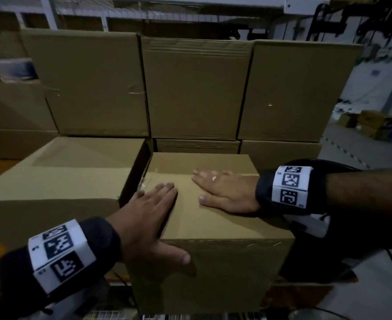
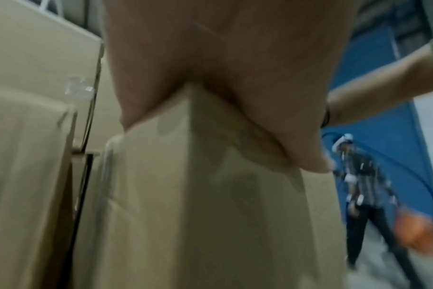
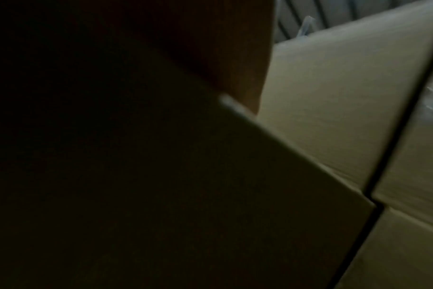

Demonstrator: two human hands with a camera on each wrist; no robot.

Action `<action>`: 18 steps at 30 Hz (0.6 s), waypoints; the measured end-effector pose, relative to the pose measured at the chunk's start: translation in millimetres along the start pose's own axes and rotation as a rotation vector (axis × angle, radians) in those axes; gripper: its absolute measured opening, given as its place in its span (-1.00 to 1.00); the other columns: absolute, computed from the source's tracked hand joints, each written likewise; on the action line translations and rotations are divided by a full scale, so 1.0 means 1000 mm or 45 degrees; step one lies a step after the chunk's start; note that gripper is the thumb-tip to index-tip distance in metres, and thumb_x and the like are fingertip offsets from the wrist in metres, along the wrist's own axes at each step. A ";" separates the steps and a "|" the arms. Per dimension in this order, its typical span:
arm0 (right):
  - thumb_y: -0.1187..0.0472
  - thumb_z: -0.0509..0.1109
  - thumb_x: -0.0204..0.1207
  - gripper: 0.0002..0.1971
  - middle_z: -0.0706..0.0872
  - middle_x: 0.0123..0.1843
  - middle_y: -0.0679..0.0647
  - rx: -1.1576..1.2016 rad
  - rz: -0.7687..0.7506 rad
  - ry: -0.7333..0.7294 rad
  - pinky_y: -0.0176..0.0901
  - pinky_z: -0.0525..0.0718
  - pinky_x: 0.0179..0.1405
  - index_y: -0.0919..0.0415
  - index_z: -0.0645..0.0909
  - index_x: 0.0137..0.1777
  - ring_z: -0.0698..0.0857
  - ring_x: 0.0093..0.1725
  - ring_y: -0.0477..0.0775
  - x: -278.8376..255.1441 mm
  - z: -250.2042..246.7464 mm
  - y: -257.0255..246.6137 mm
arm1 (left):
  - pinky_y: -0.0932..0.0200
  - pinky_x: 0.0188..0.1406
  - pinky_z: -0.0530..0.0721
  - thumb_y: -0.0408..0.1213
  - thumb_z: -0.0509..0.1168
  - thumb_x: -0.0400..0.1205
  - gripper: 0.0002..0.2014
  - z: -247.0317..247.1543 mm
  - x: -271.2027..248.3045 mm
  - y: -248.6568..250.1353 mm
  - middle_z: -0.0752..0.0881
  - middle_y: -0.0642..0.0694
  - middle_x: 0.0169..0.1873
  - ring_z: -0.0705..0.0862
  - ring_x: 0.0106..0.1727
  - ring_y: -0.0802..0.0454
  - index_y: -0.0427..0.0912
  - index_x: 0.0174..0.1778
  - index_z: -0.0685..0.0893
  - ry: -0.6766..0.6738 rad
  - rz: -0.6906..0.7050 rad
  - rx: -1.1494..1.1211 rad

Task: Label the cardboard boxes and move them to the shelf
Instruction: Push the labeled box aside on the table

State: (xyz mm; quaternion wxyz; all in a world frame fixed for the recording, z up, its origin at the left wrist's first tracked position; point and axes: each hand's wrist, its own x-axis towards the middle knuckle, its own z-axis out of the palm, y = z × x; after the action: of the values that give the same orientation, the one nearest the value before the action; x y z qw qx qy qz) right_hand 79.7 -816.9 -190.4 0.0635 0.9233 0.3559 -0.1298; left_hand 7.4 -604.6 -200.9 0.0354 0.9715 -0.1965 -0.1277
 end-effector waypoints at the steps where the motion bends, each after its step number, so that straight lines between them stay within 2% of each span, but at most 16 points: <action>1: -0.22 -0.13 0.70 -0.32 -0.21 0.73 0.01 -0.007 0.005 0.006 0.06 -0.09 0.63 0.06 -0.21 0.71 -0.15 0.70 0.01 0.000 0.002 -0.001 | 0.18 0.48 -0.40 0.54 0.17 0.27 0.26 0.005 0.000 -0.001 -0.39 0.12 0.60 -0.40 0.49 0.29 -0.06 0.64 -0.39 0.043 0.017 0.005; 5: -0.22 -0.15 0.69 -0.35 -0.27 0.72 -0.08 -0.012 -0.128 -0.047 0.06 -0.17 0.63 -0.04 -0.24 0.70 -0.23 0.68 -0.08 0.000 0.006 -0.006 | 0.17 0.53 -0.40 0.60 0.14 0.23 0.29 0.014 0.001 -0.002 -0.32 0.10 0.64 -0.32 0.60 0.23 -0.06 0.65 -0.33 0.141 0.026 -0.023; 8: -0.23 -0.14 0.69 -0.34 -0.24 0.73 -0.06 0.027 0.009 0.013 0.17 -0.08 0.66 -0.02 -0.23 0.70 -0.20 0.69 -0.05 0.007 0.003 0.003 | 0.16 0.56 -0.37 0.59 0.18 0.21 0.30 0.014 0.001 -0.001 -0.29 0.07 0.66 -0.28 0.63 0.19 -0.07 0.65 -0.30 0.190 0.015 -0.048; 12: -0.24 -0.16 0.67 -0.34 -0.25 0.72 -0.10 -0.023 -0.152 -0.013 0.03 -0.17 0.61 -0.06 -0.23 0.70 -0.23 0.67 -0.10 0.005 0.006 -0.001 | -0.01 0.65 -0.28 0.59 0.20 0.23 0.30 0.013 0.001 -0.002 -0.29 0.03 0.66 -0.29 0.64 0.14 -0.08 0.63 -0.34 0.177 0.005 -0.034; 16: -0.23 -0.15 0.67 -0.34 -0.24 0.72 -0.07 -0.007 -0.010 0.022 0.16 -0.11 0.66 -0.05 -0.24 0.70 -0.20 0.68 -0.04 0.007 0.003 0.003 | -0.03 0.65 -0.27 0.62 0.16 0.21 0.31 0.016 0.003 -0.001 -0.30 0.02 0.65 -0.29 0.65 0.12 -0.11 0.64 -0.32 0.186 -0.004 -0.013; 18: -0.24 -0.14 0.67 -0.34 -0.25 0.72 -0.11 -0.020 -0.118 0.002 0.02 -0.17 0.61 -0.07 -0.23 0.69 -0.22 0.67 -0.09 0.005 0.005 -0.002 | -0.02 0.65 -0.28 0.63 0.14 0.19 0.32 0.016 0.003 -0.002 -0.30 0.03 0.65 -0.29 0.65 0.13 -0.11 0.64 -0.32 0.189 -0.004 -0.014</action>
State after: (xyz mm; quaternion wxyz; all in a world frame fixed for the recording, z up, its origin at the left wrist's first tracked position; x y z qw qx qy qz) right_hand 80.6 -813.1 -196.9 0.0644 0.9053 0.3994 -0.1291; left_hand 6.3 -604.7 -217.5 0.0549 0.9784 -0.1911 -0.0566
